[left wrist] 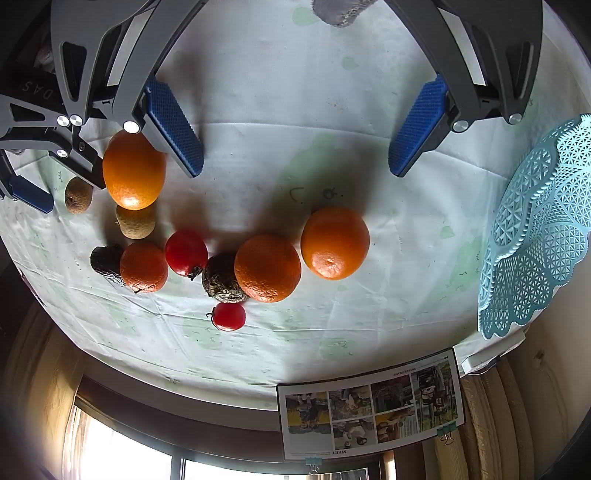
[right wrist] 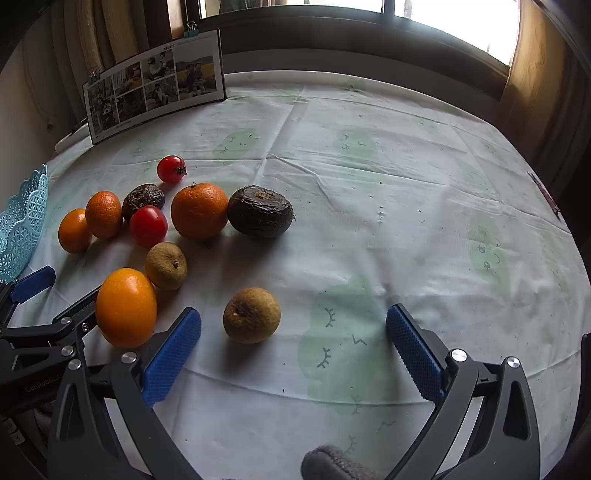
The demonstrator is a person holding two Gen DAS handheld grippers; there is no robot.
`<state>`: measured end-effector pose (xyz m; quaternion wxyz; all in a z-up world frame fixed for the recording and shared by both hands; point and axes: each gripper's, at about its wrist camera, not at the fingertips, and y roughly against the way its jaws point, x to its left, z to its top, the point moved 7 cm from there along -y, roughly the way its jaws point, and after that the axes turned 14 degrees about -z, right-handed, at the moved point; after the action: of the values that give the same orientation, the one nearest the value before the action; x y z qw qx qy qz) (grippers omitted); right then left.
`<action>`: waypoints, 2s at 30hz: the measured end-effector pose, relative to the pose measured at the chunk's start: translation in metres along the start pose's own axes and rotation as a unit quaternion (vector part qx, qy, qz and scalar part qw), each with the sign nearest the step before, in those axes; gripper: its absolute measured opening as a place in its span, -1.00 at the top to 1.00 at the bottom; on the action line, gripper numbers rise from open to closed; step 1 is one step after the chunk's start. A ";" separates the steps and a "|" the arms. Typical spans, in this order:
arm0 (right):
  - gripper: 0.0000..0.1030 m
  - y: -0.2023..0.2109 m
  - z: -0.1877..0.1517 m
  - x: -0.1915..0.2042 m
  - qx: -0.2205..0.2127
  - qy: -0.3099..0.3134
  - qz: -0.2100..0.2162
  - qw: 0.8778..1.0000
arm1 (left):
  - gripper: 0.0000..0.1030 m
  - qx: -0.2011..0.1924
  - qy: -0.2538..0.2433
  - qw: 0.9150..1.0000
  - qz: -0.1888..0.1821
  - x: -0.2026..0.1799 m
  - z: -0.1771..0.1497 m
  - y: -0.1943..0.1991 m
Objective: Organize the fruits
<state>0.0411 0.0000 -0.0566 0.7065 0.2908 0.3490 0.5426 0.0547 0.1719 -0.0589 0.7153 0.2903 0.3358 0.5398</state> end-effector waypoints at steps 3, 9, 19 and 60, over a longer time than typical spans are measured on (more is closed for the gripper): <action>-0.91 0.000 0.000 0.000 0.001 0.000 0.000 1.000 | -0.96 0.000 0.000 1.000 0.000 0.000 0.000 0.000; -0.91 0.000 0.000 0.000 0.001 0.000 0.000 1.000 | -0.96 0.000 0.000 1.000 0.000 0.000 0.000 0.001; -0.91 0.000 0.000 0.000 0.001 0.000 0.000 1.000 | -0.96 0.000 0.002 1.000 0.002 0.001 0.000 0.000; -0.91 0.001 -0.004 0.002 0.005 0.018 0.009 1.000 | -0.96 0.007 -0.001 1.000 -0.002 0.001 0.000 -0.002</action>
<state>0.0381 0.0019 -0.0583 0.6936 0.2875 0.3620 0.5524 0.0562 0.1720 -0.0607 0.7144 0.2954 0.3392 0.5360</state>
